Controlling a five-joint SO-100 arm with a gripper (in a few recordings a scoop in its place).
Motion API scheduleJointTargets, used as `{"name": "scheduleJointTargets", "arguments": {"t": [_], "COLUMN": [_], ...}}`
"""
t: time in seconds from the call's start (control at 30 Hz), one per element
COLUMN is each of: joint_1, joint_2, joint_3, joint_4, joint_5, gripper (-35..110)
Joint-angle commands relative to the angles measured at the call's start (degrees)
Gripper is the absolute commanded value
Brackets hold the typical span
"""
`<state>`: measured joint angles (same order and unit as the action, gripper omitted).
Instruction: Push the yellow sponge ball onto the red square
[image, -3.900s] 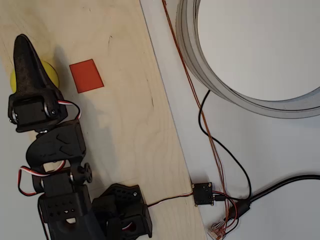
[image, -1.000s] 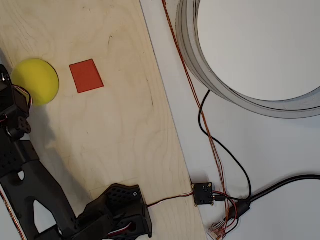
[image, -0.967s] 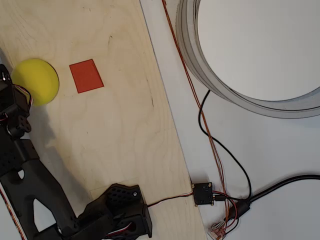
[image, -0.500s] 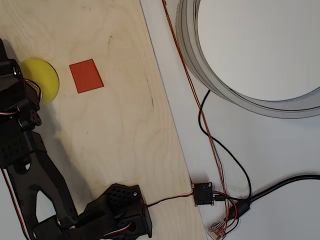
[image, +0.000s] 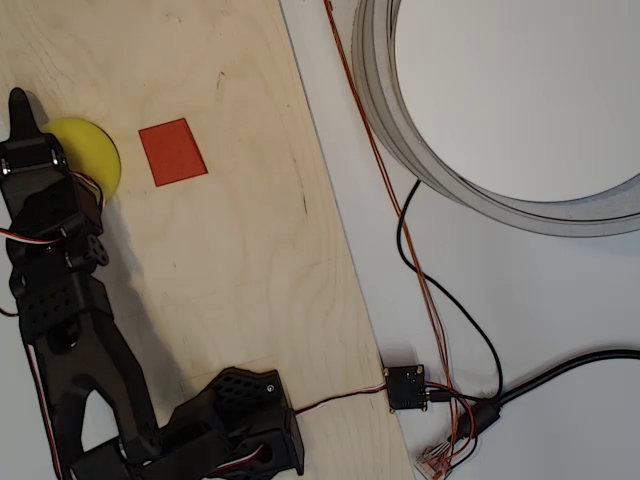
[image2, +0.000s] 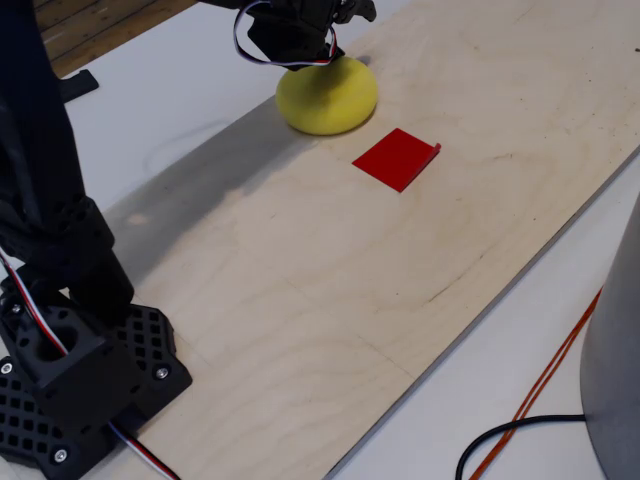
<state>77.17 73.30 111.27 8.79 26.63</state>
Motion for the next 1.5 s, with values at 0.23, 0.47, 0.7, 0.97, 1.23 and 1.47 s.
{"name": "scheduleJointTargets", "arguments": {"t": [0.23, 0.47, 0.7, 0.97, 1.23, 1.47], "joint_1": [3.08, 5.8, 8.44, 10.81, 12.74, 14.15], "joint_2": [6.68, 7.47, 7.38, 7.73, 8.0, 8.88], "joint_3": [6.5, 6.77, 6.06, 5.62, 5.19, 5.19], "joint_4": [-3.43, -3.43, -3.43, -3.43, -3.43, -3.43], "joint_5": [-2.46, -6.15, -8.26, -10.02, -11.16, -13.62], "gripper": [19, 18, 17, 17, 17, 17]}}
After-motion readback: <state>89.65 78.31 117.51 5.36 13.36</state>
